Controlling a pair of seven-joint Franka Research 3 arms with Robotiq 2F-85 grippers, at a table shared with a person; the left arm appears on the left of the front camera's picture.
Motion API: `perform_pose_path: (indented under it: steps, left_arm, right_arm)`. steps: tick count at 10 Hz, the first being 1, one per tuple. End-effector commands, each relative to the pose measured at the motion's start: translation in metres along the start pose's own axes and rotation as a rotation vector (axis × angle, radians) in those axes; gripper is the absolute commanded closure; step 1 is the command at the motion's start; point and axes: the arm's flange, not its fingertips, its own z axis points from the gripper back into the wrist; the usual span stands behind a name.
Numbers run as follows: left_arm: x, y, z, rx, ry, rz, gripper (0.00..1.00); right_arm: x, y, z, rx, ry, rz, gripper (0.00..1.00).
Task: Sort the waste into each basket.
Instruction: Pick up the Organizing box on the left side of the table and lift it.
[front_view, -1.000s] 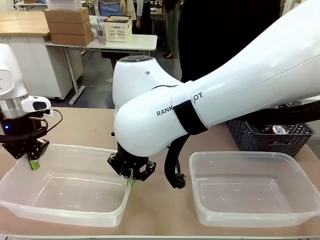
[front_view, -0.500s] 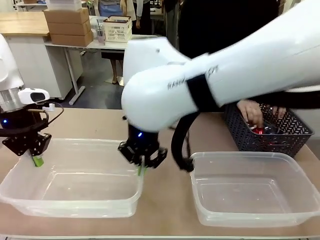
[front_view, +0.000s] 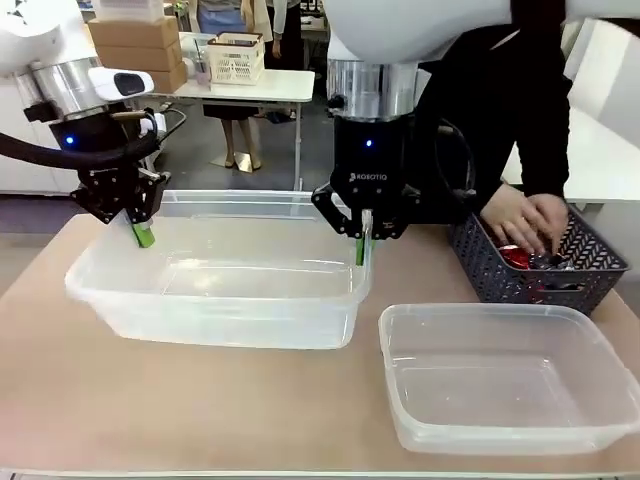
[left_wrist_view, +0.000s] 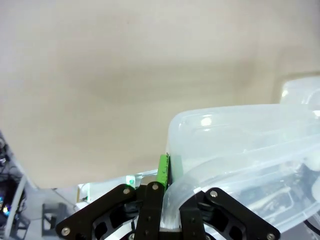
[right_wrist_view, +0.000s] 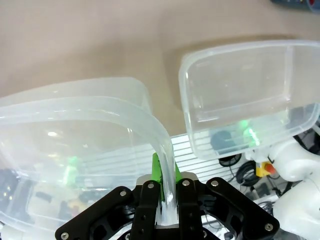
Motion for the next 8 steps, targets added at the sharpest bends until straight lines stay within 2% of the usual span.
perform_pose_path:
  steps: [1,3,4,5,6,8]
  left_arm:
    - [-0.024,0.012,-0.018,0.008,0.015,0.007,1.00]
    - [-0.024,0.012,-0.018,0.008,0.015,0.007,1.00]
    - [-0.012,0.009,-0.017,0.004,0.030,0.012,0.95]
    - [0.002,-0.008,-0.005,-0.116,-0.069,0.194,0.95]
    - [0.012,-0.023,0.001,-0.126,-0.125,0.253,0.95]
    - [0.035,-0.061,0.004,-0.198,-0.135,0.236,0.95]
  right_arm:
    - [-0.006,0.009,-0.015,-0.008,0.011,0.006,1.00]
    - [-0.006,0.009,-0.015,-0.008,0.011,0.006,1.00]
    - [-0.005,0.007,-0.008,-0.011,0.009,0.015,0.96]
    - [0.015,-0.025,-0.008,0.033,-0.066,0.012,0.96]
    - [0.029,-0.050,-0.011,0.047,-0.073,-0.019,0.96]
    - [0.038,-0.086,-0.012,0.058,-0.049,0.049,0.96]
